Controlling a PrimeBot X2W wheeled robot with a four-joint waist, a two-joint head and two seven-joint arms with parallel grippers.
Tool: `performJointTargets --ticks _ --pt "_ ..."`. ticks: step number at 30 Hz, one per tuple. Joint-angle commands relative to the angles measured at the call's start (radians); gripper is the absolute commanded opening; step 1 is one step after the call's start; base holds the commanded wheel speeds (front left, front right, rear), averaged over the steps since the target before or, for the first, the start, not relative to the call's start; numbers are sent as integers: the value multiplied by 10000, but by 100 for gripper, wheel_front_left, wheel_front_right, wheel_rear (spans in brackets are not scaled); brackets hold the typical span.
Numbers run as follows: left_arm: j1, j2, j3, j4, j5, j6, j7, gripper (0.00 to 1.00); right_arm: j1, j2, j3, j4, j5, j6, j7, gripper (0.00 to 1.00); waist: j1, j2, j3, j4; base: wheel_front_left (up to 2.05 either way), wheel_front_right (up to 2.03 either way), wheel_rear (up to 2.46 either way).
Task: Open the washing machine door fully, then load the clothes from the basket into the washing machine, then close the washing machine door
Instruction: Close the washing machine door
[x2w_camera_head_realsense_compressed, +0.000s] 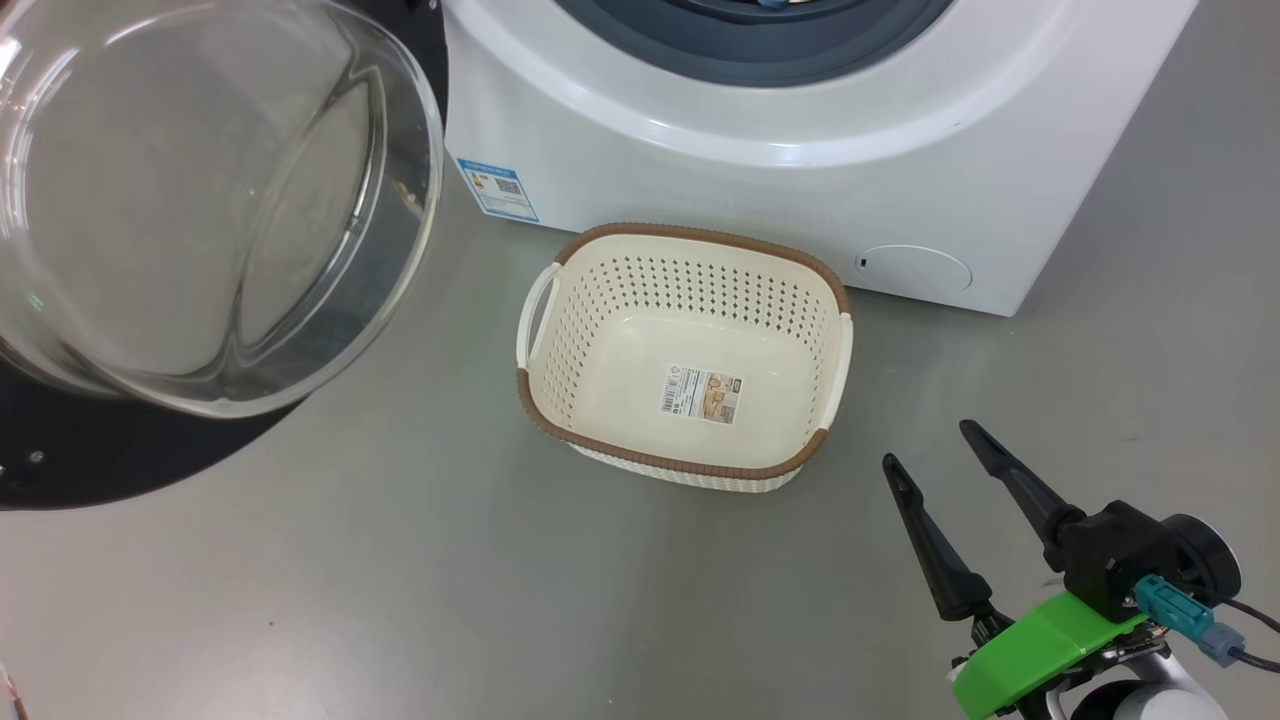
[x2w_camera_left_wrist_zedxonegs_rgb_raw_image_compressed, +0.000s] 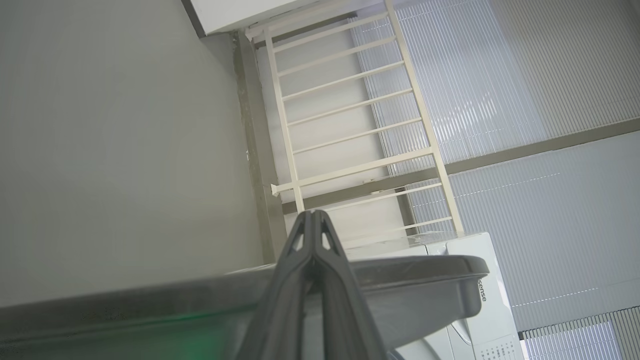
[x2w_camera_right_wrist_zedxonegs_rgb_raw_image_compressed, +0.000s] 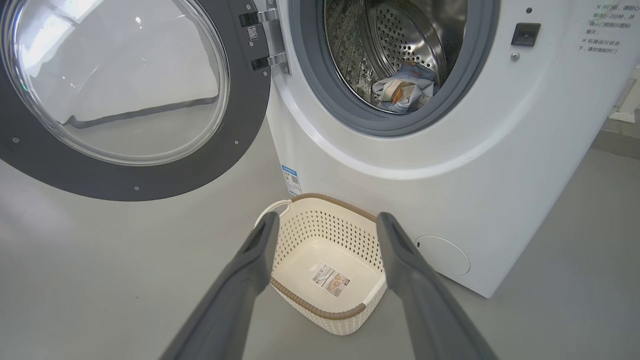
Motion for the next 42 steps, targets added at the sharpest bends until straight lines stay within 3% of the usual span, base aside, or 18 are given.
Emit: performJointTargets --ticks 1,42 --pt "-256 718 189 -294 47 -95 138 0 -362 28 251 -263 141 27 -67 100 0 -1 -2 5 0 0 0" --pt "2062 246 -19 -3648 -465 -115 4274 0 -377 174 13 -291 253 27 -175 100 0 -1 30 217 0 0 0"
